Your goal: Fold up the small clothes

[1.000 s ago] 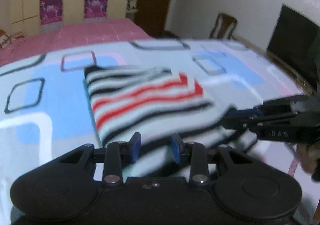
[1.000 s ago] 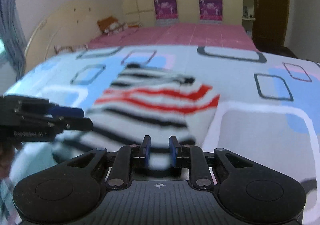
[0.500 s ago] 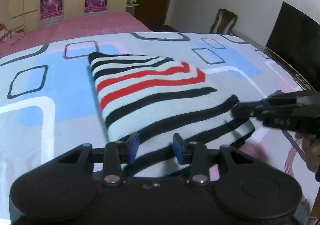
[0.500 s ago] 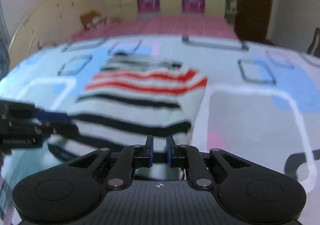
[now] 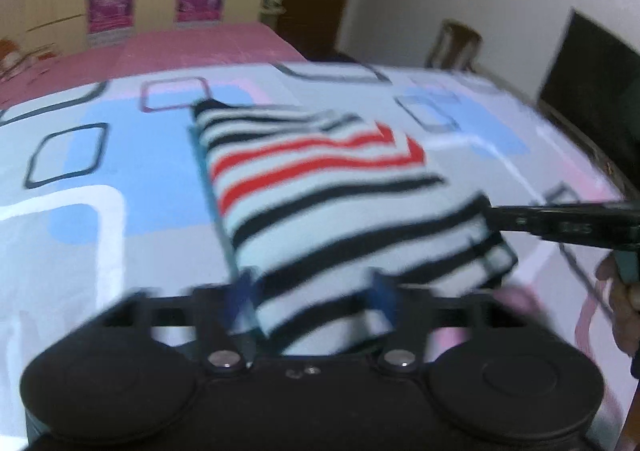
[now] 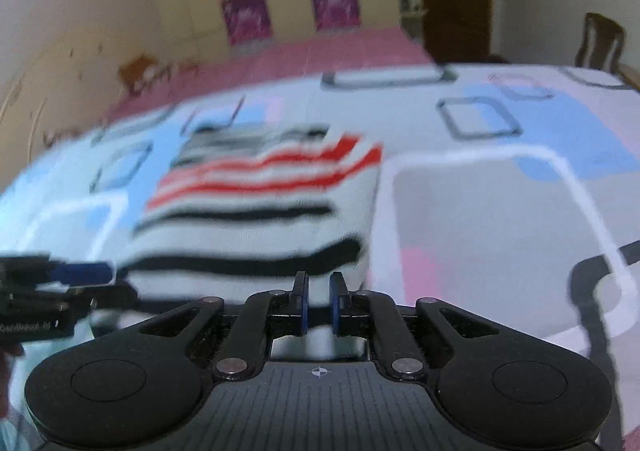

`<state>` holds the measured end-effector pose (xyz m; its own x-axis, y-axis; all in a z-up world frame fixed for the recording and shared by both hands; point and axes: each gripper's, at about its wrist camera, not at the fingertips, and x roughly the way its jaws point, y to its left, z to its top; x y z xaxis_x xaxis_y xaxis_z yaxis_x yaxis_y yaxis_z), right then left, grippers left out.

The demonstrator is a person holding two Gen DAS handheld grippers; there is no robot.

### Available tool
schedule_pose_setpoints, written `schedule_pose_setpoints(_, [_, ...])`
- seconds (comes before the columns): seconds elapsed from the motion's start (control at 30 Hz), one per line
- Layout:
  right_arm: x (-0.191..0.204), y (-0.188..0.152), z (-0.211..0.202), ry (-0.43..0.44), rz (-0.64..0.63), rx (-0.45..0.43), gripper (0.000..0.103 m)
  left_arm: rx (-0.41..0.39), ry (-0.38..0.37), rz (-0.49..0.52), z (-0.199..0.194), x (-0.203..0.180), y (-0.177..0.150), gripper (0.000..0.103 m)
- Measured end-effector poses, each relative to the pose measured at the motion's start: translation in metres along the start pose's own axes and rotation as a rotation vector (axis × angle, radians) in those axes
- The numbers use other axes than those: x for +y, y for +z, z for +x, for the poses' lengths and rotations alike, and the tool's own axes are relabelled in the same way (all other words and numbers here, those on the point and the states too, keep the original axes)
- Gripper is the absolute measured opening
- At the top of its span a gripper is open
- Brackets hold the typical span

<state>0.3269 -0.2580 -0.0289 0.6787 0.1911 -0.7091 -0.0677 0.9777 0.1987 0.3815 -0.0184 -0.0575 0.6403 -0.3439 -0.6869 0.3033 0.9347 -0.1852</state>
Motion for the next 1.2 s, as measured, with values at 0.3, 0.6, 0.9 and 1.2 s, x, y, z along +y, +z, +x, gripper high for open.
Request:
schedule_pose_setpoints(0.3, [-0.009, 0.024, 0.053, -0.002, -0.082, 0.082, 0.009, 0.082, 0.037, -0.082, 0.035, 0.009, 0.011, 0.073])
schedule_pose_setpoints(0.6, [-0.073, 0.047, 0.033, 0.173, 0.197, 0.007, 0.080, 0.053, 0.013, -0.211, 0.036, 0.022, 0.028, 0.090])
schedule_pose_setpoints(0.9, [-0.134, 0.052, 0.082, 0.389, 0.442, 0.195, 0.068, 0.105, -0.124, -0.447, 0.076, 0.054, 0.031, 0.090])
schedule_pose_setpoints(1.2, [-0.120, 0.054, 0.111, 0.491, 0.383, 0.287, 0.055, 0.112, -0.108, -0.447, 0.091, 0.051, 0.034, 0.091])
